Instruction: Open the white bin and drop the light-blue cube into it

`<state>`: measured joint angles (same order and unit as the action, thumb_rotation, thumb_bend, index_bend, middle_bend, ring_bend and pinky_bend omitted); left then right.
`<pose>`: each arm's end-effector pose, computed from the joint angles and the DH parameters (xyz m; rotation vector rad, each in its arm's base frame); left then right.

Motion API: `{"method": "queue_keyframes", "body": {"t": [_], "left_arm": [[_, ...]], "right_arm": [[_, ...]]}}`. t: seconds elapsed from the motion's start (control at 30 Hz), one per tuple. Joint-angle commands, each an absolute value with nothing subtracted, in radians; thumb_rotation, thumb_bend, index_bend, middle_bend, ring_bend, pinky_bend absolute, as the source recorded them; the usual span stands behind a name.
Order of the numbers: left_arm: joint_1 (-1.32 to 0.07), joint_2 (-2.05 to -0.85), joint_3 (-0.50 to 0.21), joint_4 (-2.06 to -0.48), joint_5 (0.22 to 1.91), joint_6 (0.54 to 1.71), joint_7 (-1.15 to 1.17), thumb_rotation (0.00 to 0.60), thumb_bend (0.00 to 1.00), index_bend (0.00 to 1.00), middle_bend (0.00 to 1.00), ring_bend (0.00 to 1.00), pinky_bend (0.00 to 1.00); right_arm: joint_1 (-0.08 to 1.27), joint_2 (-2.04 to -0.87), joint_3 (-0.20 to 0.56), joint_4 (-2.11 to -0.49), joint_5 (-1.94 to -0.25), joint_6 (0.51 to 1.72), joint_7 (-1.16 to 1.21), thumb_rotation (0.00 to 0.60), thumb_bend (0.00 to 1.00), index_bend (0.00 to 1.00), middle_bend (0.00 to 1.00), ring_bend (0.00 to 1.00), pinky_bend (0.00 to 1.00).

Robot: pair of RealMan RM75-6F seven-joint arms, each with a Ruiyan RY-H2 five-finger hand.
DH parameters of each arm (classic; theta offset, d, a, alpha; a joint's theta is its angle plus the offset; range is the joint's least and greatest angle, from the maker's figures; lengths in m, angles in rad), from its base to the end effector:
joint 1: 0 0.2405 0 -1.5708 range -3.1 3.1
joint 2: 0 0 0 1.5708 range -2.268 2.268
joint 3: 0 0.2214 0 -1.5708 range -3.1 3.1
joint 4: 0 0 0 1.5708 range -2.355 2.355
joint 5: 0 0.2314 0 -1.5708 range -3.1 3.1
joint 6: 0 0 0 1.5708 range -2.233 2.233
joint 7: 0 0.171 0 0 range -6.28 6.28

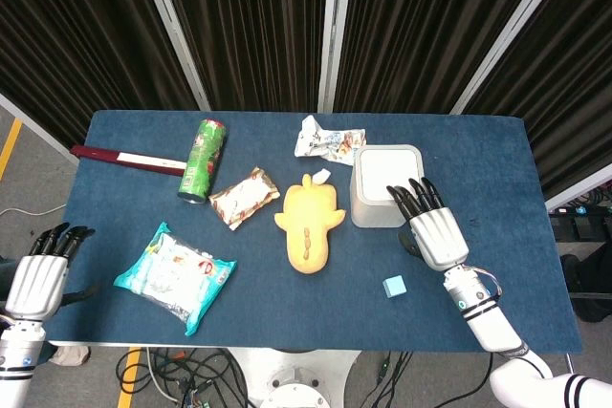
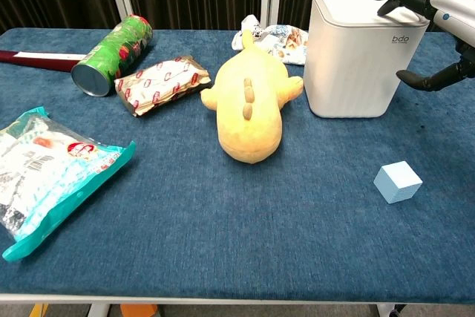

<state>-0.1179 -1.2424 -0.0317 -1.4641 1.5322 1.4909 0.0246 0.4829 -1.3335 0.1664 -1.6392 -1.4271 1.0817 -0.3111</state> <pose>-0.2939 0.2140 0.0977 -1.4468 -0.8410 -0.9016 -0.1574 -0.3073 0.0171 1.8305 -0.7761 0.9533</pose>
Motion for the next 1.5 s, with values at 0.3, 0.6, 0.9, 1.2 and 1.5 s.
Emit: {"method": "queue_keyframes", "body": {"t": [0.3,0.6,0.9,1.2,1.5], "left_arm": [[-0.119,-1.243,-0.030,-1.463,1.535,1.490,0.023,0.600,0.04,0.20,0.17,0.09,0.16],[-0.119,-1.241,-0.030,-1.469,1.537,1.491,0.031,0.600,0.04,0.20,0.17,0.09,0.16],[-0.120,-1.241,-0.028,-1.479,1.538,1.489,0.049,0.600,0.04,0.20,0.17,0.09,0.17],[-0.126,-1.249,-0.026,-1.481,1.539,1.479,0.061,0.600,0.04,0.20,0.17,0.09,0.16],[-0.119,-1.249,-0.026,-1.470,1.530,1.482,0.045,0.600,0.04,0.20,0.17,0.09,0.16]], "right_arm": [[0.487,-1.336,0.137,-1.632,-1.409,1.080,-0.317,0.600,0.28,0.00,0.26,0.00,0.00],[0.471,-1.340,0.148,-1.629,-1.496,1.207,-0.245,0.600,0.28,0.00,0.15,0.00,0.00],[0.393,-1.292,0.071,-1.639,-1.671,1.384,-0.213,0.600,0.29,0.00,0.06,0.00,0.00],[0.327,-1.294,-0.049,-1.588,-1.663,1.330,-0.187,0.600,0.28,0.00,0.07,0.00,0.00],[0.328,-1.335,-0.090,-1.552,-1.669,1.259,-0.168,0.600,0.28,0.00,0.11,0.00,0.00]]}}
